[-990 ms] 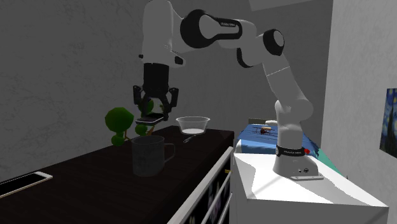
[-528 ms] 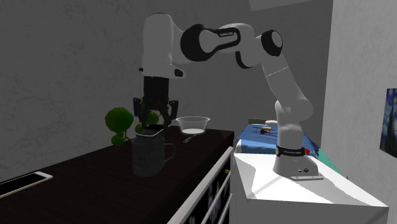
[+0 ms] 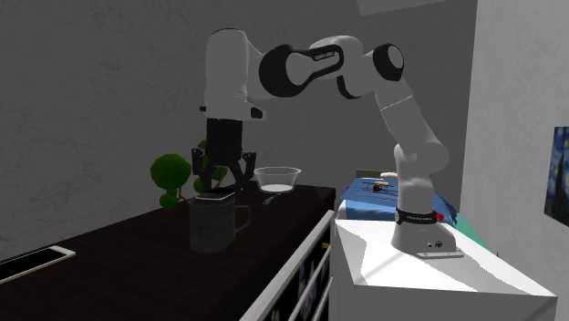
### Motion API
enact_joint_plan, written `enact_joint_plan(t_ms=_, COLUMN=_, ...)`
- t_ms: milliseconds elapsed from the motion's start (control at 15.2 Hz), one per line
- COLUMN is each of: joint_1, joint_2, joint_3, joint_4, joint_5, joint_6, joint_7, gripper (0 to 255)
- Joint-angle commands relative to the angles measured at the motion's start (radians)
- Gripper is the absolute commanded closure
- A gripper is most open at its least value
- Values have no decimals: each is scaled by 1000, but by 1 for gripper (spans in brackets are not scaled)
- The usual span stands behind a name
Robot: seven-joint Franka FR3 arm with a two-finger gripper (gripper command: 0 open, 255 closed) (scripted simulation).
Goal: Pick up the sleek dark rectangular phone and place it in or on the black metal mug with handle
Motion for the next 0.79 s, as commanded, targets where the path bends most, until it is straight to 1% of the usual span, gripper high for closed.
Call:
enact_joint_plan(t_ms=0, joint_1=0, joint_2=0, joint_3=0, joint_4=0, joint_5=0, joint_6=0, joint_7=0, gripper=255)
enact_joint_plan(t_ms=66, joint_1=0, joint_2=0, joint_3=0, joint_4=0, joint_5=0, joint_6=0, joint_7=0, gripper=255)
enact_joint_plan(t_ms=132, joint_1=0, joint_2=0, joint_3=0, joint_4=0, joint_5=0, joint_6=0, joint_7=0, gripper=0)
enact_joint_plan(t_ms=462, joint_1=0, joint_2=0, joint_3=0, joint_4=0, joint_5=0, joint_6=0, joint_7=0, gripper=0)
enact_joint_plan(t_ms=726, joint_1=-2, joint_2=-35, joint_3=16, joint_4=82, joint_5=30, joint_6=-108, joint_7=-20, gripper=0)
